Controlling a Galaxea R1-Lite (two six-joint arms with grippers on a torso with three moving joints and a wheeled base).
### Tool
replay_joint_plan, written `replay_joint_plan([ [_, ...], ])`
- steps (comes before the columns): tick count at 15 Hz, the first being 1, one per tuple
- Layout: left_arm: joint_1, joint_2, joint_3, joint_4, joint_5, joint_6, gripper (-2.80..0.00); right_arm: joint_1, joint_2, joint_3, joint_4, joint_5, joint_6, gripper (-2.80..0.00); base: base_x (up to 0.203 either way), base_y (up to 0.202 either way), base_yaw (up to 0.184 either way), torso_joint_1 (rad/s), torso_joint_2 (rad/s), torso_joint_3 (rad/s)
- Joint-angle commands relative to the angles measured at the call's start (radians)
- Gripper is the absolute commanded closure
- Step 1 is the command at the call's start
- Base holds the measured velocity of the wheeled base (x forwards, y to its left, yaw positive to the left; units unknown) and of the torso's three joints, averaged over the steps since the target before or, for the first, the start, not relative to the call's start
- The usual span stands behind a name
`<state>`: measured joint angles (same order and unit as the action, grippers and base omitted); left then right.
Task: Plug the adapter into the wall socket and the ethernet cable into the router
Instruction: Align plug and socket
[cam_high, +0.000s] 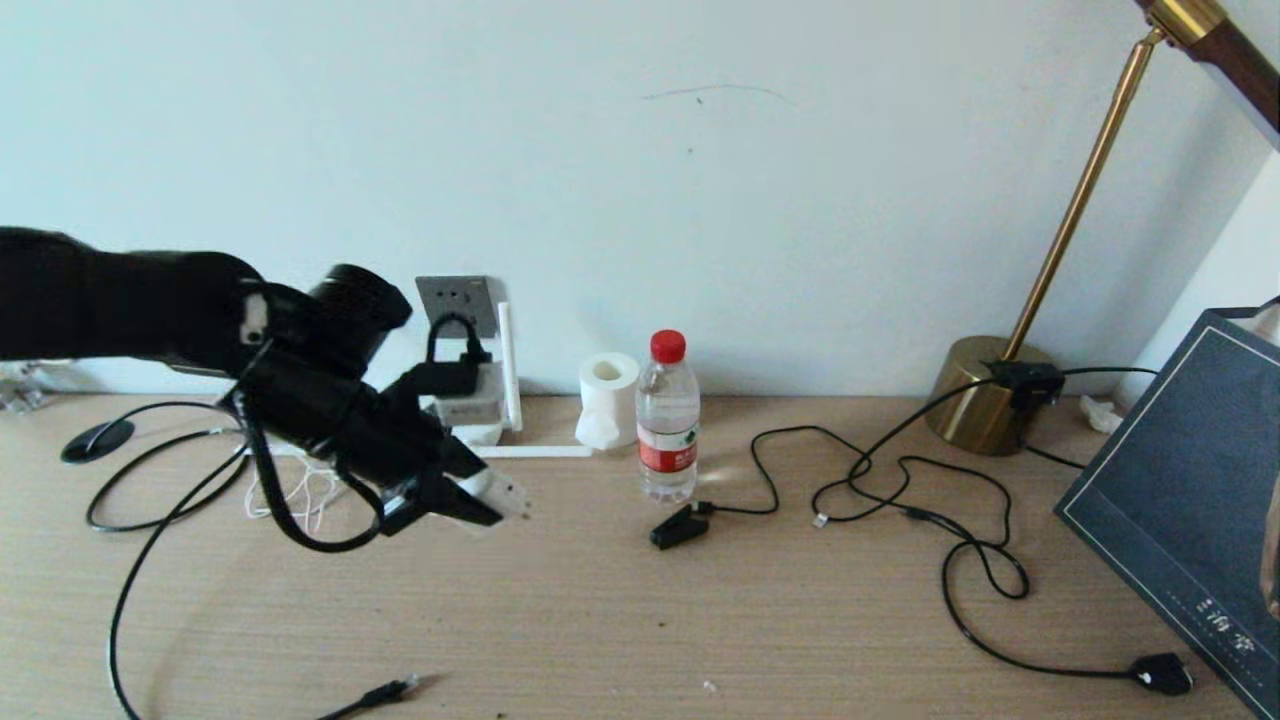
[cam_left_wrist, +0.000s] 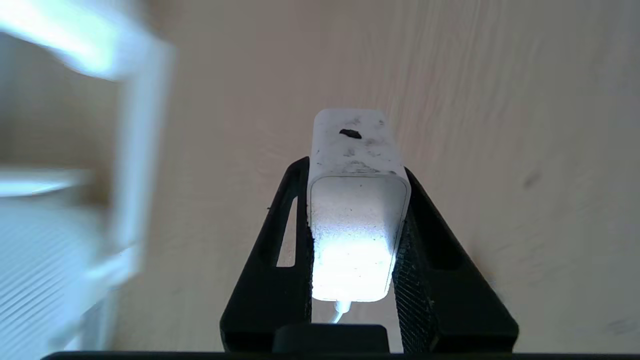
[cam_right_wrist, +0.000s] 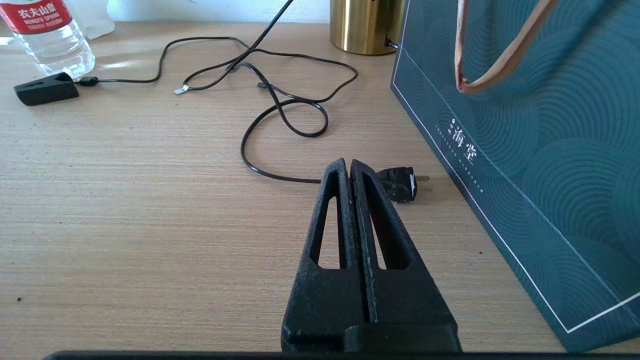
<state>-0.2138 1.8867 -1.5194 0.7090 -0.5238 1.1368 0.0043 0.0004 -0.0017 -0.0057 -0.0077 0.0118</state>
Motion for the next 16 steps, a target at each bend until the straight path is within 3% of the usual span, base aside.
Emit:
replay_joint_plan([
  [1, 0.076, -0.197, -0.058, -0.018, -0.072, -0.160, 0.00, 0.000, 0.000, 0.000, 0.000, 0.000, 0.000, 0.00, 0.000, 0.000, 0.000, 0.000, 0.00, 0.000],
  [3, 0.135, -0.283, -0.164, -0.023, -0.119, -0.460, 0.00, 0.000, 0.000, 0.000, 0.000, 0.000, 0.000, 0.00, 0.000, 0.000, 0.000, 0.000, 0.00, 0.000],
  [5, 0.164, -0.349, -0.210, -0.034, -0.141, -0.842, 0.00, 0.000, 0.000, 0.000, 0.000, 0.000, 0.000, 0.00, 0.000, 0.000, 0.000, 0.000, 0.00, 0.000],
  [7, 0.207, -0.415, -0.203, -0.065, -0.148, -1.221, 0.00, 0.000, 0.001, 0.000, 0.000, 0.000, 0.000, 0.00, 0.000, 0.000, 0.000, 0.000, 0.00, 0.000],
  [8, 0.224, -0.451, -0.157, -0.098, -0.140, -1.374, 0.00, 0.000, 0.000, 0.000, 0.000, 0.000, 0.000, 0.00, 0.000, 0.000, 0.000, 0.000, 0.00, 0.000],
  [9, 0.233, -0.476, -0.075, -0.140, -0.114, -1.443, 0.00, 0.000, 0.000, 0.000, 0.000, 0.000, 0.000, 0.00, 0.000, 0.000, 0.000, 0.000, 0.00, 0.000],
  [10, 0.235, -0.501, 0.058, -0.220, -0.059, -1.461, 0.00, 0.000, 0.001, 0.000, 0.000, 0.000, 0.000, 0.00, 0.000, 0.000, 0.000, 0.000, 0.00, 0.000],
  [12, 0.218, -0.526, 0.349, -0.516, 0.106, -1.478, 0.00, 0.000, 0.000, 0.000, 0.000, 0.000, 0.000, 0.00, 0.000, 0.000, 0.000, 0.000, 0.00, 0.000],
  [14, 0.178, -0.493, 0.610, -1.077, 0.314, -1.460, 0.00, 0.000, 0.000, 0.000, 0.000, 0.000, 0.000, 0.00, 0.000, 0.000, 0.000, 0.000, 0.00, 0.000],
  [16, 0.152, -0.358, 0.764, -1.534, 0.466, -1.353, 0.00, 0.000, 0.000, 0.000, 0.000, 0.000, 0.000, 0.00, 0.000, 0.000, 0.000, 0.000, 0.00, 0.000],
])
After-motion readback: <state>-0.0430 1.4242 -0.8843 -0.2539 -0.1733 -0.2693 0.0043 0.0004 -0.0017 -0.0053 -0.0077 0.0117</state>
